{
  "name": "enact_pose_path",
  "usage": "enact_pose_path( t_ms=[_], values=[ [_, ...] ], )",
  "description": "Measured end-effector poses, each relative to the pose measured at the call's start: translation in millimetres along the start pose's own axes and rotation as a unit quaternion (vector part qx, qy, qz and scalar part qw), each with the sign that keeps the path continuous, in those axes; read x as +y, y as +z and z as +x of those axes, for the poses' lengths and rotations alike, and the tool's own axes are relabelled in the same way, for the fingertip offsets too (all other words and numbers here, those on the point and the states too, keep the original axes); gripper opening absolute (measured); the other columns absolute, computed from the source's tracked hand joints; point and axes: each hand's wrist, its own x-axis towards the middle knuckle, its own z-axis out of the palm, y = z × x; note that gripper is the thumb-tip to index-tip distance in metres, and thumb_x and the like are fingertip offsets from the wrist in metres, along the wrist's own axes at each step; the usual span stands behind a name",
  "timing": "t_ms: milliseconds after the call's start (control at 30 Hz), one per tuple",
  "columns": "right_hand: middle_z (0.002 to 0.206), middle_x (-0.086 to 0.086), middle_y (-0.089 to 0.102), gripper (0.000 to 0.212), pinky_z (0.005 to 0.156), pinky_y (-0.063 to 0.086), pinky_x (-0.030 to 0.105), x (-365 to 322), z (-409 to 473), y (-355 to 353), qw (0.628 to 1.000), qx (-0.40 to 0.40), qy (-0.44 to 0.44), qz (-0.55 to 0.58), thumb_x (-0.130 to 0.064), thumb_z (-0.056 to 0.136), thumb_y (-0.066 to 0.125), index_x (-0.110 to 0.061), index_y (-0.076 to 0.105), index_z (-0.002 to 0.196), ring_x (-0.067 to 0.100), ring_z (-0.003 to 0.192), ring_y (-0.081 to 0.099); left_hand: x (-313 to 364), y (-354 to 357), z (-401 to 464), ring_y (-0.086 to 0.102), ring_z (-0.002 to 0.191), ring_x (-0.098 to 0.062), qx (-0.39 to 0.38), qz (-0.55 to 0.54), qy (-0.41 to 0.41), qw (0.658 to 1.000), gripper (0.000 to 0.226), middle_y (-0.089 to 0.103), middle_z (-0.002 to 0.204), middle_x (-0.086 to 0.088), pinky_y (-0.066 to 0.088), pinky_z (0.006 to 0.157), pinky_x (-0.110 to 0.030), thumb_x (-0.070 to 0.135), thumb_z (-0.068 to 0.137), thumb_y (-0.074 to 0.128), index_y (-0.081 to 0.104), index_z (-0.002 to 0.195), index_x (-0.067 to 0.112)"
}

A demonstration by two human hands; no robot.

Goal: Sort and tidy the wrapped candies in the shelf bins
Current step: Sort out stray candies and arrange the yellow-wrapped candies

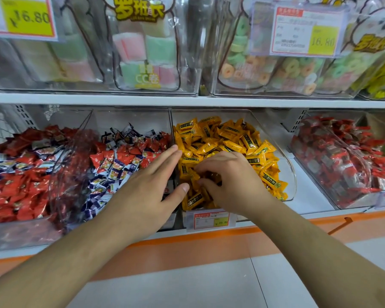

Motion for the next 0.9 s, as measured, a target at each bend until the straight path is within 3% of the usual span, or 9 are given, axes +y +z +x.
enact_pose_path(
  t_ms=[100,167,267,333,400,500,600,733,900],
  values=[
    [0.103,-0.016,0.071,0.013,0.092,0.051,0.032,2.1,3.5,-4.5,0.997,0.029,0.058,0.05,-0.031,0.093,0.073,-0.026,0.076,0.104,0.005,0.099,0.061,0.2,0.3,0.0,0.0,0.153,0.008,-0.005,-0.002,-0.004,1.0,0.074,-0.017,0.16,0.042,0.015,0.123,-0.027,0.065,0.1,0.034,-0.003,0.161,0.046],
    [0.092,-0.017,0.068,0.005,0.073,0.05,0.021,6.2,5.5,-14.8,0.978,0.061,0.155,0.127,-0.03,0.095,0.073,-0.025,0.075,0.097,0.0,0.081,0.059,0.5,0.6,-0.3,0.0,0.153,0.008,-0.006,-0.003,-0.006,1.0,0.074,-0.017,0.16,0.042,0.015,0.123,-0.027,0.065,0.1,0.033,-0.003,0.161,0.046],
    [0.079,-0.013,0.067,0.008,0.056,0.046,0.024,17.1,8.6,-27.7,0.942,0.124,0.256,0.181,-0.034,0.096,0.072,-0.029,0.072,0.089,0.004,0.064,0.059,0.5,1.4,-0.2,-0.001,0.152,0.009,-0.008,-0.009,-0.004,1.0,0.074,-0.018,0.16,0.041,0.013,0.123,-0.027,0.065,0.1,0.033,-0.003,0.162,0.045],
    [0.085,-0.013,0.069,0.009,0.063,0.055,0.032,19.9,12.7,-34.3,0.934,0.143,0.29,0.153,-0.04,0.094,0.072,-0.031,0.072,0.095,0.011,0.071,0.066,1.0,1.9,0.0,0.0,0.152,0.009,-0.009,-0.012,-0.006,1.0,0.073,-0.018,0.16,0.041,0.012,0.122,-0.026,0.064,0.1,0.033,-0.003,0.162,0.045],
    [0.105,-0.007,0.071,0.025,0.08,0.06,0.039,19.9,12.6,-35.6,0.938,0.132,0.303,0.101,-0.042,0.093,0.072,-0.026,0.072,0.113,0.021,0.09,0.07,1.5,2.4,0.3,0.002,0.153,0.008,-0.009,-0.012,-0.007,1.0,0.073,-0.019,0.16,0.041,0.013,0.122,-0.026,0.064,0.101,0.033,-0.003,0.162,0.045],
    [0.121,-0.005,0.06,0.038,0.099,0.042,0.028,9.8,8.9,-38.8,0.973,0.112,0.199,0.04,-0.03,0.09,0.077,-0.023,0.066,0.127,0.02,0.12,0.055,1.7,2.4,0.6,0.004,0.154,0.005,-0.009,-0.014,-0.007,1.0,0.073,-0.019,0.16,0.04,0.015,0.123,-0.028,0.064,0.1,0.033,-0.003,0.161,0.045],
    [0.118,-0.017,0.055,0.029,0.106,0.04,0.031,-2.5,8.8,-37.7,0.994,0.032,0.065,0.075,-0.023,0.086,0.082,-0.031,0.073,0.113,0.011,0.123,0.049,1.7,1.6,0.3,0.005,0.155,0.001,-0.011,-0.012,-0.008,1.0,0.074,-0.02,0.16,0.04,0.018,0.125,-0.032,0.064,0.1,0.033,-0.004,0.161,0.045],
    [0.111,-0.025,0.057,0.018,0.105,0.04,0.042,-10.9,8.6,-26.9,0.99,-0.091,0.016,0.102,-0.03,0.084,0.084,-0.039,0.078,0.099,0.01,0.115,0.047,2.2,0.5,-0.5,0.004,0.155,0.002,-0.008,-0.007,-0.009,1.0,0.075,-0.02,0.159,0.041,0.017,0.124,-0.029,0.064,0.1,0.033,-0.004,0.161,0.046],
    [0.111,-0.025,0.055,0.025,0.106,0.029,0.04,-8.9,7.7,-18.9,0.985,-0.168,0.003,0.042,-0.047,0.078,0.085,-0.044,0.079,0.101,0.01,0.115,0.042,1.7,0.0,-0.3,0.001,0.153,0.006,-0.005,-0.008,-0.003,1.0,0.074,-0.021,0.159,0.041,0.012,0.12,-0.023,0.063,0.101,0.034,-0.005,0.161,0.046]
  ],
)
